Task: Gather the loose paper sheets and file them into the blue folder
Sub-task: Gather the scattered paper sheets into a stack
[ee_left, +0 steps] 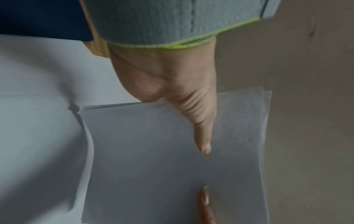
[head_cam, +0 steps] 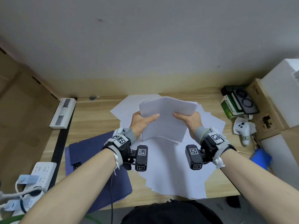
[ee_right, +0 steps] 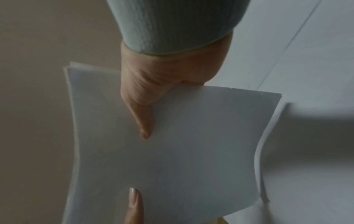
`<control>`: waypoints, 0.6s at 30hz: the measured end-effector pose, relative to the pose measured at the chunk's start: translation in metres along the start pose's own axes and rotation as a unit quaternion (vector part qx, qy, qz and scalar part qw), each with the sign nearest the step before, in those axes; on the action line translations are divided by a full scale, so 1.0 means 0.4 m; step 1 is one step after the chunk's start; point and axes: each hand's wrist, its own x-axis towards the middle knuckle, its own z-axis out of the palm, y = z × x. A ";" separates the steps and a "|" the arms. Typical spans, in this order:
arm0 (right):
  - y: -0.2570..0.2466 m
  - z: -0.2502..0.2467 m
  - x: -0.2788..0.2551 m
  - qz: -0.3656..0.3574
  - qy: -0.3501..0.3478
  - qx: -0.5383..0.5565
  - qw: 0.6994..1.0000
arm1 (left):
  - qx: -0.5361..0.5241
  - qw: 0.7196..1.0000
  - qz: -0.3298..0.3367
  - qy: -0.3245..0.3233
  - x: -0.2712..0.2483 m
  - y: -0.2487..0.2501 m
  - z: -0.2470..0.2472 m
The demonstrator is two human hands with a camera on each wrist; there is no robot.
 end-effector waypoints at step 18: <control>0.010 -0.027 0.015 0.021 -0.016 -0.006 1.000 | -0.003 1.000 0.001 0.020 0.014 -0.008 -0.015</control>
